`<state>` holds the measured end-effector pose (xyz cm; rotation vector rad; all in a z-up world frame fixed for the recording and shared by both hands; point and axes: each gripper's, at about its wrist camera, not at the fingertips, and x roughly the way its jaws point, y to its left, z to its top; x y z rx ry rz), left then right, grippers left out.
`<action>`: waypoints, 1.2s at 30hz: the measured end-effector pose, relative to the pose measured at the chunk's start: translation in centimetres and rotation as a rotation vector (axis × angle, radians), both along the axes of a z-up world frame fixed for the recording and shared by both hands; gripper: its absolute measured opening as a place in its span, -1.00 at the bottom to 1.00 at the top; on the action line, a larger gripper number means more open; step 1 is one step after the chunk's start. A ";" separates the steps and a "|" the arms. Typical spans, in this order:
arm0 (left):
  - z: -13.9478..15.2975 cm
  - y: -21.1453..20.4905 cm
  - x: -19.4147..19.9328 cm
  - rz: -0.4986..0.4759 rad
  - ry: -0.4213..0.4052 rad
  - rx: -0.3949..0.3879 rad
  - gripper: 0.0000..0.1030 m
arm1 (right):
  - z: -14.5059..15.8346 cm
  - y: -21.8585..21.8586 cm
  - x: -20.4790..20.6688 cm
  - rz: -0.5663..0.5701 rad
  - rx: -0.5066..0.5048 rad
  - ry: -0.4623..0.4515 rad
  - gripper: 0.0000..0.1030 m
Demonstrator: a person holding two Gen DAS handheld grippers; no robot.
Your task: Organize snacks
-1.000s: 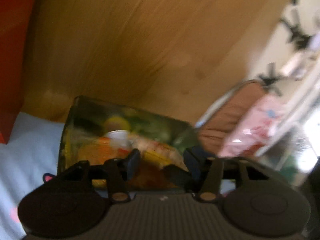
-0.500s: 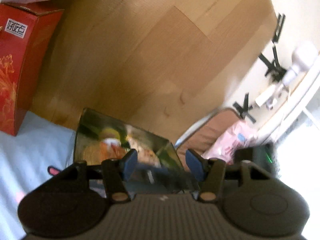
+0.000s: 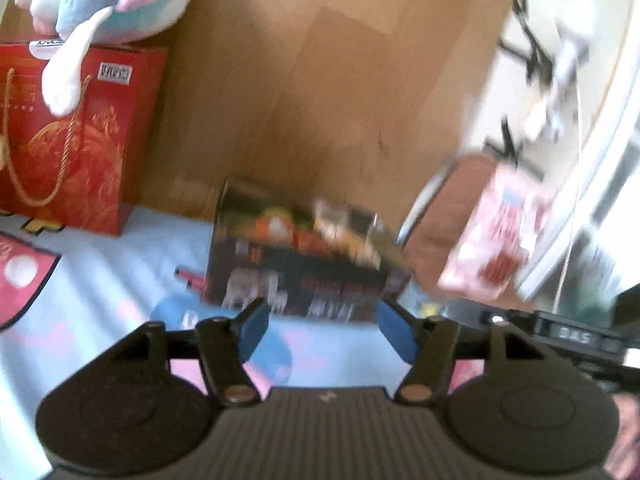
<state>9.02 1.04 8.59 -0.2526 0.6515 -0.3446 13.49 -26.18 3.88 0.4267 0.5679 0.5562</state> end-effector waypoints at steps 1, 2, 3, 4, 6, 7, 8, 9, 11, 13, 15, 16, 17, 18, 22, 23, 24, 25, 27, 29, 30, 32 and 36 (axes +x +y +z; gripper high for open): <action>-0.5 -0.5 -1.0 0.007 0.006 0.032 0.35 | -0.9 -0.1 -1.5 -0.023 -0.018 0.015 0.02; -0.9 -1.0 -1.9 0.018 0.010 0.061 0.50 | -1.6 -0.1 -2.5 -0.041 -0.030 0.030 0.02; -1.1 -1.3 -2.6 0.027 0.011 0.077 0.61 | -1.9 -0.1 -3.3 -0.053 -0.035 0.043 0.02; -1.3 -1.4 -3.4 0.031 0.010 0.089 0.65 | -2.4 -0.4 -4.2 -0.063 -0.036 0.057 0.02; -1.3 -1.7 -5.0 0.038 0.000 0.115 0.78 | -2.9 -0.2 -6.3 -0.079 -0.056 0.058 0.04; -1.2 -1.8 -5.9 0.048 -0.006 0.131 0.86 | -3.1 0.0 -7.5 -0.093 -0.069 0.051 0.11; -1.1 -1.8 -6.3 0.053 -0.010 0.140 0.95 | -3.1 -0.1 -8.6 -0.106 -0.074 0.050 0.16; -0.9 -1.8 -7.1 0.059 -0.016 0.150 0.99 | -3.2 -0.2 -9.6 -0.111 -0.073 0.053 0.27; -0.5 -1.9 -8.4 0.071 -0.019 0.169 0.99 | -3.5 -0.2 -11.3 -0.112 -0.051 0.051 0.37; -0.2 -2.0 -9.6 0.090 -0.012 0.192 0.99 | -3.8 0.0 -12.6 -0.120 -0.046 0.053 0.50; 0.2 -2.0 -11.0 0.104 -0.015 0.207 0.99 | -4.1 0.3 -13.7 -0.128 -0.038 0.060 0.50; 0.4 -2.0 -11.8 0.115 -0.022 0.214 0.99 | -4.3 0.3 -14.5 -0.131 -0.026 0.064 0.50; 0.6 -1.9 -12.6 0.129 -0.027 0.225 0.99 | -4.4 0.3 -15.2 -0.126 -0.012 0.071 0.50; 0.7 -1.9 -13.4 0.142 -0.034 0.235 0.99 | -4.4 0.3 -15.9 -0.116 -0.004 0.071 0.50; 1.1 -1.8 -16.6 0.172 -0.048 0.262 0.99 | -4.3 0.8 -18.8 -0.094 0.009 0.063 0.52; 1.2 -1.7 -17.1 0.176 -0.053 0.271 0.99 | -4.3 0.8 -19.4 -0.078 0.018 0.070 0.52; 1.3 -1.7 -17.7 0.186 -0.060 0.285 0.99 | -4.2 1.0 -20.0 -0.071 0.021 0.072 0.52; 1.4 -1.7 -18.2 0.194 -0.070 0.292 0.99 | -4.1 1.1 -20.5 -0.065 0.020 0.067 0.52; 1.5 -1.7 -18.8 0.221 -0.084 0.307 0.99 | -4.0 1.3 -21.5 -0.062 0.017 0.048 0.53; 1.6 -1.7 -19.1 0.240 -0.097 0.314 0.99 | -3.9 1.4 -22.2 -0.064 0.014 0.040 0.54; 1.6 -1.7 -19.0 0.248 -0.105 0.315 0.99 | -3.9 1.3 -22.5 -0.064 0.011 0.038 0.54; 1.5 -1.9 -18.8 0.259 -0.111 0.316 0.99 | -4.0 1.0 -22.9 -0.070 0.005 0.033 0.55; 0.7 -3.1 -17.8 0.264 -0.115 0.371 0.99 | -4.3 0.2 -22.6 -0.099 0.002 0.034 0.57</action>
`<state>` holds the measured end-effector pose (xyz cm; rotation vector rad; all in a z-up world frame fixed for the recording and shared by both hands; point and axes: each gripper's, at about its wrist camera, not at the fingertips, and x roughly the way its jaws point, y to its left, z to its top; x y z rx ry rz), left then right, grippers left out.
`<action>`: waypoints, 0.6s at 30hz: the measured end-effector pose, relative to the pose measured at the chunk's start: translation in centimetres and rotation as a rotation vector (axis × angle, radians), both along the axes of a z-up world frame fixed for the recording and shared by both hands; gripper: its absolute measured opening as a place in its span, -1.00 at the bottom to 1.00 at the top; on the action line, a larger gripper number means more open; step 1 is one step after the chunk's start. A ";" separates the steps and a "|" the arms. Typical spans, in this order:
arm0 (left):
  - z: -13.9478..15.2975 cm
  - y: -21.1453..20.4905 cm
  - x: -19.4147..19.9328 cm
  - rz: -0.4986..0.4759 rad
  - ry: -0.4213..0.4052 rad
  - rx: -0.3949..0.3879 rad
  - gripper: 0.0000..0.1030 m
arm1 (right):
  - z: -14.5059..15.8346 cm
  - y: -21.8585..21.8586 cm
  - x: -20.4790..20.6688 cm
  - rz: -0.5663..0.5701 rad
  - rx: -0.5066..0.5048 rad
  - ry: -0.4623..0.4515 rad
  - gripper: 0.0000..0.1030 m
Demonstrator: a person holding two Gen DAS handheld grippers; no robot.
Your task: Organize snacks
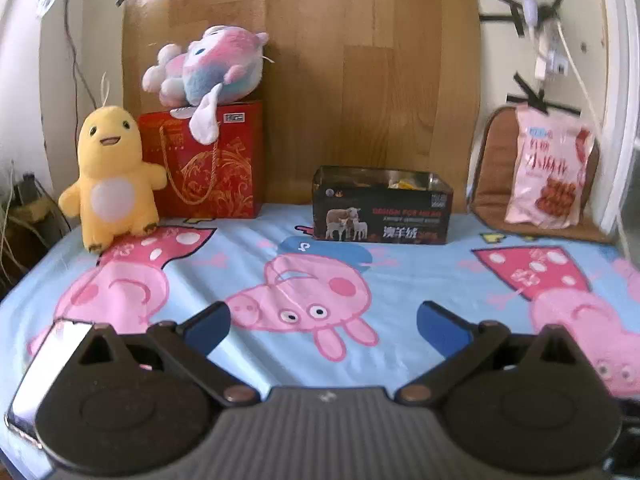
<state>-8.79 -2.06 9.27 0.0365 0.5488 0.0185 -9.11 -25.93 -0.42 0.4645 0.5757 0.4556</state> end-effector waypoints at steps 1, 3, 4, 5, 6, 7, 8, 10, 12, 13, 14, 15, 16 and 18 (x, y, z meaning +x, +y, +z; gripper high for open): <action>-0.2 -0.3 0.5 -0.001 0.003 0.017 0.99 | -0.1 -0.2 0.3 -0.006 -0.002 0.001 0.57; -0.7 -0.9 1.9 -0.011 0.015 0.035 0.99 | -0.2 -0.4 1.0 -0.020 -0.009 0.006 0.57; -1.0 -1.2 2.8 -0.018 0.023 0.035 0.99 | -0.3 -0.5 1.5 -0.026 -0.012 0.010 0.57; -1.3 -1.4 3.7 -0.022 0.032 0.035 0.99 | -0.4 -0.7 2.1 -0.032 -0.016 0.013 0.57; -1.5 -1.6 4.7 -0.023 0.044 0.039 0.99 | -0.5 -0.8 2.7 -0.039 -0.024 0.015 0.57; -1.8 -1.7 5.6 -0.026 0.055 0.042 0.99 | -0.6 -0.9 3.4 -0.043 -0.032 0.018 0.57; -2.1 -2.0 6.8 -0.030 0.066 0.047 0.99 | -0.6 -1.0 4.3 -0.052 -0.039 0.025 0.57; -2.8 -2.2 8.9 -0.032 0.082 0.061 0.99 | -0.7 -1.3 6.2 -0.056 -0.040 0.044 0.57; -3.3 -2.2 11.1 -0.028 0.100 0.069 0.99 | -0.6 -1.3 8.4 -0.061 -0.048 0.049 0.57; -3.4 -2.1 12.1 -0.029 0.105 0.069 0.99 | -0.5 -1.2 9.7 -0.064 -0.056 0.046 0.57; -3.5 -1.9 13.3 -0.031 0.105 0.066 0.99 | -0.4 -1.0 10.8 -0.066 -0.063 0.043 0.57; -3.6 -1.7 14.3 -0.028 0.097 0.066 0.99 | -0.3 -0.9 11.9 -0.065 -0.067 0.035 0.57; -3.7 -1.4 15.4 -0.013 0.083 0.071 0.99 | -0.1 -0.6 13.0 -0.068 -0.076 0.022 0.57; -4.0 -1.0 17.2 0.020 0.060 0.084 0.99 | 0.0 0.1 15.3 -0.075 -0.105 -0.001 0.57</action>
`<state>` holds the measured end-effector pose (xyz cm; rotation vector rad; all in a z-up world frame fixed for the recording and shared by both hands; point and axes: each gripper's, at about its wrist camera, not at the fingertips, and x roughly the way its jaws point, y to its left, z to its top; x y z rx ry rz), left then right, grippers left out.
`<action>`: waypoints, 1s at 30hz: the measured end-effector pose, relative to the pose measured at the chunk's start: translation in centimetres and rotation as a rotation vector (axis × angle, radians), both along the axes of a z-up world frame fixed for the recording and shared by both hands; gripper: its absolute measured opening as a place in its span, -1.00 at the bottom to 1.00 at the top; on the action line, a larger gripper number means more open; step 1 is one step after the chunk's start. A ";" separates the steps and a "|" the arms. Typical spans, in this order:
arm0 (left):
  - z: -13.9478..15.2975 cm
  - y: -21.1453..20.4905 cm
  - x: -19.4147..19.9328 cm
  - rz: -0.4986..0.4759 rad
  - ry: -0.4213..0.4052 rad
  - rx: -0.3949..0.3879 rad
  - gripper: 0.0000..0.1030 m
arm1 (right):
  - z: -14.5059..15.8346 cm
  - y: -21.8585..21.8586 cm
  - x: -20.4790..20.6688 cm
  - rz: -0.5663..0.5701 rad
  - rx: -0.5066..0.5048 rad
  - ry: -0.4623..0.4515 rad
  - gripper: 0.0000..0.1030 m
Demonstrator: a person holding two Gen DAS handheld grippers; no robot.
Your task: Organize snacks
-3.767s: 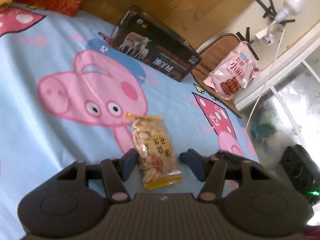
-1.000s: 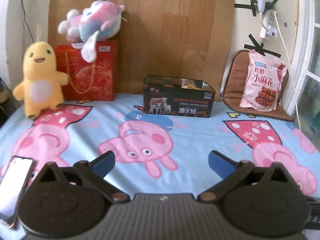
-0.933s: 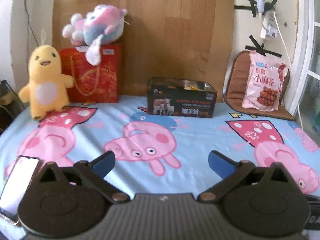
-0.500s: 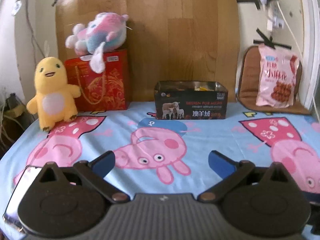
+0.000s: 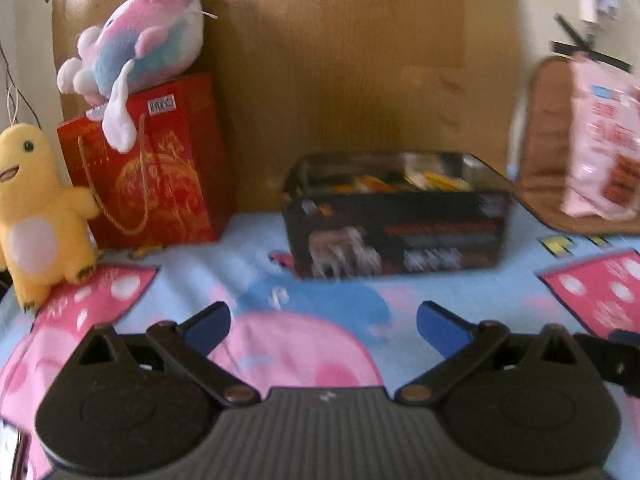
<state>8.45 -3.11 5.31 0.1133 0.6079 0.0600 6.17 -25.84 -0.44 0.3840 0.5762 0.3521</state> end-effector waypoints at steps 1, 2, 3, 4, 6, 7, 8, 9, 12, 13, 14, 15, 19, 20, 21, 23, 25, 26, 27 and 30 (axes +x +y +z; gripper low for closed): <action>-0.2 0.2 0.7 0.015 -0.005 0.002 0.99 | -0.1 0.4 1.1 0.004 -0.008 0.000 0.58; -0.4 0.5 1.5 0.029 -0.008 -0.007 0.99 | -0.3 0.8 2.2 0.010 -0.006 0.003 0.58; -0.5 0.9 2.1 0.036 -0.011 -0.014 0.99 | -0.4 1.1 3.1 0.018 0.002 0.004 0.58; -0.7 1.2 2.6 0.048 -0.014 -0.013 0.99 | -0.6 1.5 3.8 0.023 0.010 -0.002 0.58; -1.5 1.4 3.2 0.066 -0.013 0.006 0.99 | -0.8 2.0 4.5 0.026 0.021 -0.025 0.58; -1.8 1.5 3.6 0.064 -0.005 0.017 0.99 | -1.1 2.2 4.6 0.028 0.022 -0.034 0.58; -2.2 1.6 3.9 0.062 0.006 0.027 0.99 | -1.5 2.3 4.7 0.037 0.014 -0.032 0.58; -2.5 1.6 4.1 0.059 0.020 0.032 0.99 | -1.8 2.4 4.8 0.044 0.003 -0.021 0.58; -2.7 1.6 4.4 0.038 0.031 0.027 0.99 | -1.9 2.2 4.9 0.069 0.026 -0.004 0.58; -2.7 1.6 4.4 0.036 0.025 0.034 0.99 | -1.9 2.1 4.7 0.068 0.027 -0.005 0.60; -2.6 1.5 4.2 0.033 0.016 0.042 0.99 | -1.9 1.9 4.7 0.074 0.032 -0.001 0.60; -2.6 1.4 4.0 0.032 0.006 0.053 0.99 | -1.9 1.9 4.6 0.079 0.039 0.002 0.60; -2.3 1.4 3.3 0.021 -0.029 0.060 0.99 | -1.8 1.8 4.4 0.081 0.047 0.003 0.60; -2.1 1.4 3.1 0.024 -0.037 0.067 0.99 | -1.8 1.8 4.4 0.079 0.046 0.002 0.60; -2.0 1.4 3.0 0.027 -0.048 0.077 0.99 | -1.8 2.0 4.4 0.074 0.044 0.001 0.60; -1.8 1.4 2.7 0.037 -0.069 0.096 0.99 | -1.8 2.1 4.2 0.069 0.036 -0.006 0.60; -1.8 1.3 2.5 0.046 -0.071 0.105 0.99 | -1.7 2.5 4.2 0.061 0.024 -0.016 0.60; -1.9 1.3 2.6 0.051 -0.062 0.103 0.99 | -1.7 2.6 4.1 0.058 0.019 -0.021 0.60; -2.0 1.4 2.7 0.054 -0.055 0.099 0.99 | -1.7 2.7 4.1 0.056 0.014 -0.026 0.61; -2.2 1.7 3.0 0.071 -0.031 0.090 0.99 | -1.6 2.8 4.1 0.051 0.002 -0.036 0.61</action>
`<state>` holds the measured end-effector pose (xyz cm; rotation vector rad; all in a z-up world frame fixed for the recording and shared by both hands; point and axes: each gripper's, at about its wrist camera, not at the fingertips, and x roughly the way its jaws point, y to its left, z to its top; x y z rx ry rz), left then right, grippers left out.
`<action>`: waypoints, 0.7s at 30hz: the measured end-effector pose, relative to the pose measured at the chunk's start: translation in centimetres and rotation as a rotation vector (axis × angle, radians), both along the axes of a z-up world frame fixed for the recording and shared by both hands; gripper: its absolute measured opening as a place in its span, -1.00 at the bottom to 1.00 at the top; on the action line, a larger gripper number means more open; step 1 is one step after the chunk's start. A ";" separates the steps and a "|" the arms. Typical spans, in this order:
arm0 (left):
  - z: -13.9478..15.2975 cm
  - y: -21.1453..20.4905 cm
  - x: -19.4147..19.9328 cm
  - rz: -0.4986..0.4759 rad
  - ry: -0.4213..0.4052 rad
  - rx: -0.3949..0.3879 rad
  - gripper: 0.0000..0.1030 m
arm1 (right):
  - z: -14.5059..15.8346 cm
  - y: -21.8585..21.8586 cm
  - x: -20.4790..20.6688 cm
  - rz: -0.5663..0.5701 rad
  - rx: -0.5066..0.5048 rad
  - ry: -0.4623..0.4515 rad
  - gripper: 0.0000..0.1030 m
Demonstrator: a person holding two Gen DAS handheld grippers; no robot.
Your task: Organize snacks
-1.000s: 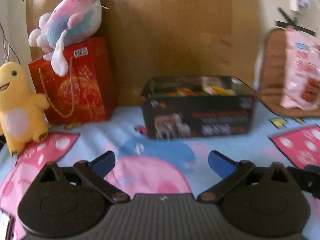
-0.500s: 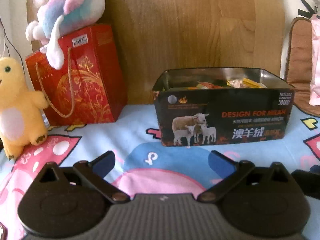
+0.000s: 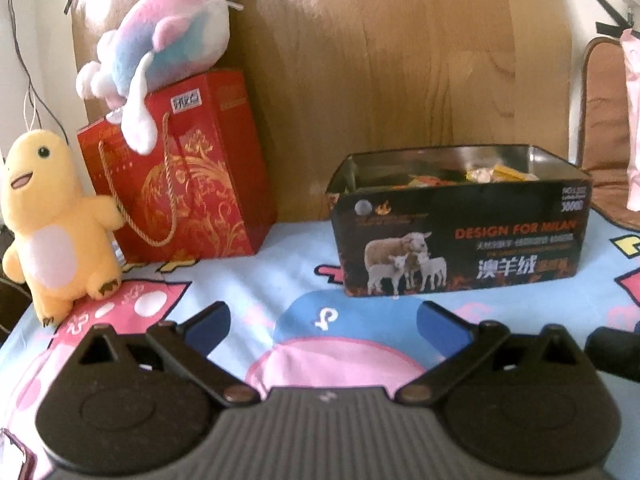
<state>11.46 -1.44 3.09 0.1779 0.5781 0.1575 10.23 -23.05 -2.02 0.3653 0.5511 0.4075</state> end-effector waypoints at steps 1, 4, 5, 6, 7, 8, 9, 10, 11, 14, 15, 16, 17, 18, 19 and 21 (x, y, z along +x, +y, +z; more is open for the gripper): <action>-0.1 0.1 0.1 0.007 0.016 -0.003 0.99 | 0.0 0.0 0.0 -0.001 -0.003 -0.002 0.61; -0.4 0.5 0.4 0.017 0.051 -0.030 0.99 | 0.0 0.0 0.0 0.000 -0.007 -0.007 0.61; -0.5 0.6 0.4 0.023 0.053 -0.034 0.99 | 0.0 0.1 0.0 0.000 -0.008 -0.008 0.61; -0.5 0.6 0.5 0.028 0.053 -0.033 0.99 | 0.0 0.0 0.0 0.000 -0.007 -0.009 0.61; -0.6 0.6 0.4 0.034 0.050 -0.029 0.99 | 0.0 0.0 0.1 0.001 -0.006 -0.009 0.61; -0.6 0.6 0.4 0.038 0.047 -0.024 0.99 | 0.0 0.0 0.1 0.001 -0.006 -0.008 0.61; -0.5 0.6 0.4 0.040 0.043 -0.020 0.99 | 0.0 0.0 0.1 0.001 -0.006 -0.008 0.61; -0.5 0.6 0.4 0.039 0.042 -0.019 0.99 | 0.0 0.0 0.1 0.002 -0.006 -0.008 0.61; -0.5 0.6 0.4 0.040 0.041 -0.019 0.99 | 0.0 0.1 0.1 0.003 -0.007 -0.008 0.62; -0.4 0.5 0.3 0.039 0.040 -0.013 0.99 | 0.1 0.1 0.0 0.005 -0.010 -0.010 0.62; -0.4 0.4 0.3 0.040 0.040 -0.009 0.99 | 0.1 0.1 0.0 0.006 -0.011 -0.010 0.62; -0.4 0.4 0.3 0.038 0.039 -0.007 0.99 | 0.1 0.1 0.0 0.007 -0.012 -0.011 0.62; -0.4 0.4 0.3 0.036 0.037 -0.006 0.99 | 0.1 0.1 0.0 0.007 -0.012 -0.011 0.62; -0.4 0.3 0.3 0.035 0.037 -0.006 0.99 | 0.1 0.2 0.0 0.007 -0.013 -0.011 0.62; -0.4 0.4 0.3 0.033 0.037 -0.006 0.99 | 0.1 0.2 0.0 0.007 -0.012 -0.011 0.62; -0.3 0.4 0.2 0.027 0.034 -0.016 0.99 | 0.1 0.2 0.0 0.007 -0.012 -0.011 0.62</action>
